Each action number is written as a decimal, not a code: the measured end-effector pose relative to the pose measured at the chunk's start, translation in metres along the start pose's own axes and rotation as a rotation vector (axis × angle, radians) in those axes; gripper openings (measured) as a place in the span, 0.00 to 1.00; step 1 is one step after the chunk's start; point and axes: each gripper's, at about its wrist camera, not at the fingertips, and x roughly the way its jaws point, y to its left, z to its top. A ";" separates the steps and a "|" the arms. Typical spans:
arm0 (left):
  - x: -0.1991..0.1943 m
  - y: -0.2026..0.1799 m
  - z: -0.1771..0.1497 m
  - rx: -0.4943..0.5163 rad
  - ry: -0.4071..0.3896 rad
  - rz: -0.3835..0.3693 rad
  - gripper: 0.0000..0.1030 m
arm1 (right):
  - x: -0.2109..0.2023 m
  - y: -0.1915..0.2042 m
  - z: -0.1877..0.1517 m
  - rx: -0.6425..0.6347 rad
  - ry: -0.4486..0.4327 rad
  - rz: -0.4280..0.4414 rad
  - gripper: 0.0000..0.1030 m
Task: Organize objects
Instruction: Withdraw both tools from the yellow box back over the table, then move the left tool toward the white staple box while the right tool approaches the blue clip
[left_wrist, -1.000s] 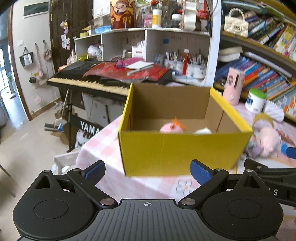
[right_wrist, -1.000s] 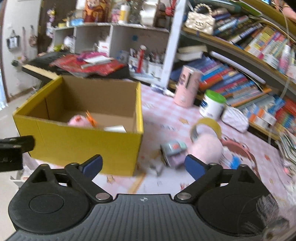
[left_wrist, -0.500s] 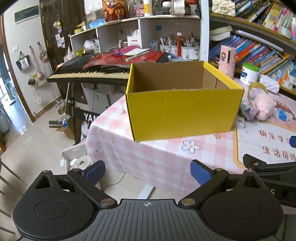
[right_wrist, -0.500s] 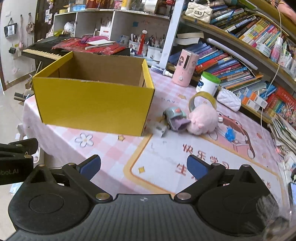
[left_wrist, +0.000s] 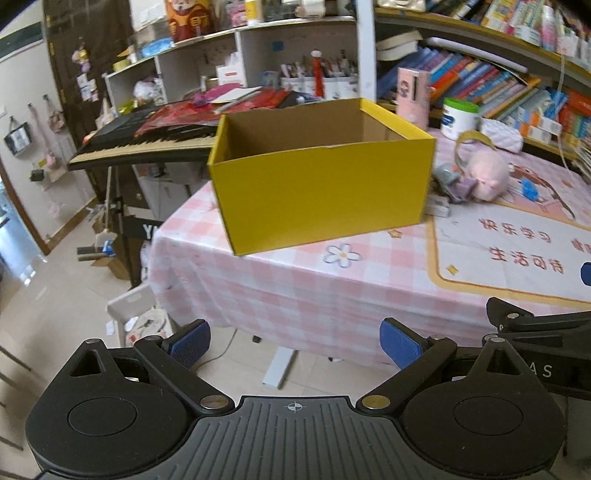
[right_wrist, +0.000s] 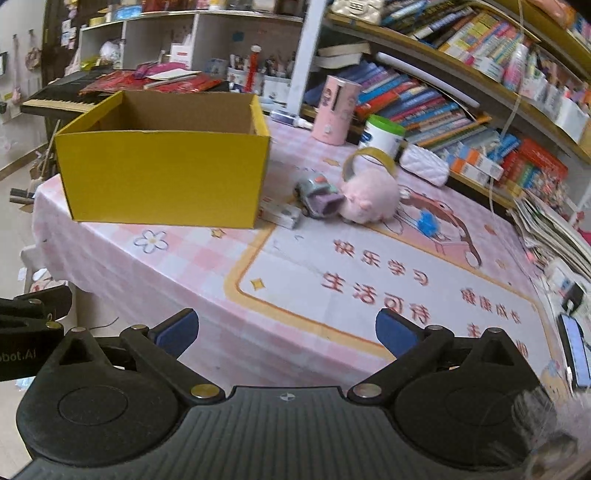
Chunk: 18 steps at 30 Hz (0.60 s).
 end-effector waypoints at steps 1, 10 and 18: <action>0.000 -0.003 0.000 0.006 -0.001 -0.009 0.97 | -0.001 -0.002 -0.002 0.007 0.003 -0.007 1.00; -0.001 -0.034 0.004 0.080 -0.010 -0.091 0.97 | -0.009 -0.031 -0.016 0.072 0.024 -0.084 1.00; 0.002 -0.061 0.012 0.146 -0.026 -0.153 0.97 | -0.012 -0.061 -0.023 0.139 0.040 -0.161 1.00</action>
